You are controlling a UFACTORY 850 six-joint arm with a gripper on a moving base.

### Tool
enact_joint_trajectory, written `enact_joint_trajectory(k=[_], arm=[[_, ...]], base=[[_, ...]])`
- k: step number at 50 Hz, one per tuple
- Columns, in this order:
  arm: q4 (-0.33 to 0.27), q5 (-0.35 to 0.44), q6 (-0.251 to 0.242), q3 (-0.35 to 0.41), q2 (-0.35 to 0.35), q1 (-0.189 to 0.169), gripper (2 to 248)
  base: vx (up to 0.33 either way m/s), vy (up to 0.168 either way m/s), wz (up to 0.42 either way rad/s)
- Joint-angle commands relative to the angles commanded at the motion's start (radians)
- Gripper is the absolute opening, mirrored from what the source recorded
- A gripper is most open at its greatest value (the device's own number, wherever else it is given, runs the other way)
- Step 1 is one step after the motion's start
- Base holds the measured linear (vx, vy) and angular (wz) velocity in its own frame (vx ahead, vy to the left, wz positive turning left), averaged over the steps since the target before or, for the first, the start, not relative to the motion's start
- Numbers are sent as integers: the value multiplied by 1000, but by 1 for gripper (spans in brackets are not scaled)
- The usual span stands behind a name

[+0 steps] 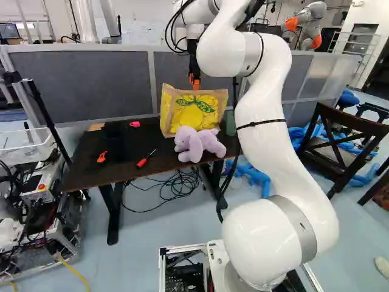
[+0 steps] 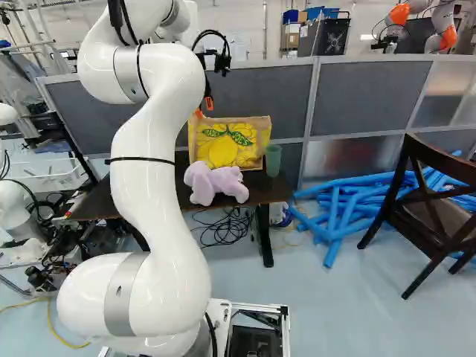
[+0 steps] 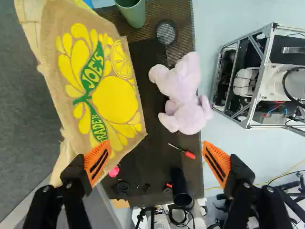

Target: Pick up the bag on the ground and place it on the table

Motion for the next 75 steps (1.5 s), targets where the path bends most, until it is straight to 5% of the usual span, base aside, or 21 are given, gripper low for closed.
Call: enact_joint_trajectory(k=[75], arm=[[0,0,0,0,0,0,247]], base=[[-148,-2,4]])
